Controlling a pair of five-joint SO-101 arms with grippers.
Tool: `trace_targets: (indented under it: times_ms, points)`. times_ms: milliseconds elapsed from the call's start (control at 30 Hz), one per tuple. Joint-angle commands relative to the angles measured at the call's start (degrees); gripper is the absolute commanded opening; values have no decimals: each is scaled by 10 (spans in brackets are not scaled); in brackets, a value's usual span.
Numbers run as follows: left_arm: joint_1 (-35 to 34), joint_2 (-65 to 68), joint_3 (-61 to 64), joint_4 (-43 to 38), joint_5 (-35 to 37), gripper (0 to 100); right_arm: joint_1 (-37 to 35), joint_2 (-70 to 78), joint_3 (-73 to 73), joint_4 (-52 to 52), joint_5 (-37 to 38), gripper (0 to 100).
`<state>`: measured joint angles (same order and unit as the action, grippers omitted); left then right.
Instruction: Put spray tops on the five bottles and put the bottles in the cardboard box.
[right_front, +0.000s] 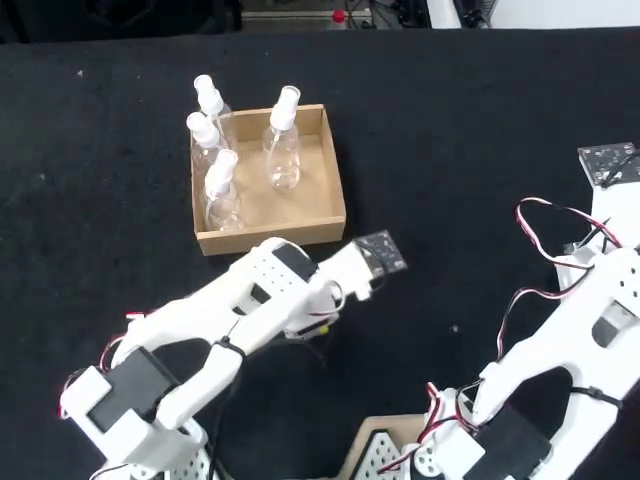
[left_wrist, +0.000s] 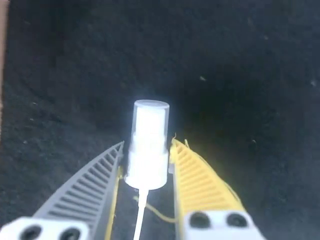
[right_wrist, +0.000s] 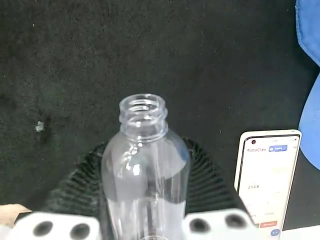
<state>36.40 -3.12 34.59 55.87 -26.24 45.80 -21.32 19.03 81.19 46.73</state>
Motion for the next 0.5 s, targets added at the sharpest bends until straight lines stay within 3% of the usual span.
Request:
trace_targets:
  times_ms: [0, 267, 467]
  points:
    - [13, -11, -73, 102, 4, 76, 13, -26, -7, -4, 4, 15]
    - [-3, -229, -126, 249, 4, 76, -2, -27, -17, -9, -38, 12]
    - [-65, -448, -138, 251, 8, 76, -69, -82, -10, -8, -122, 11]
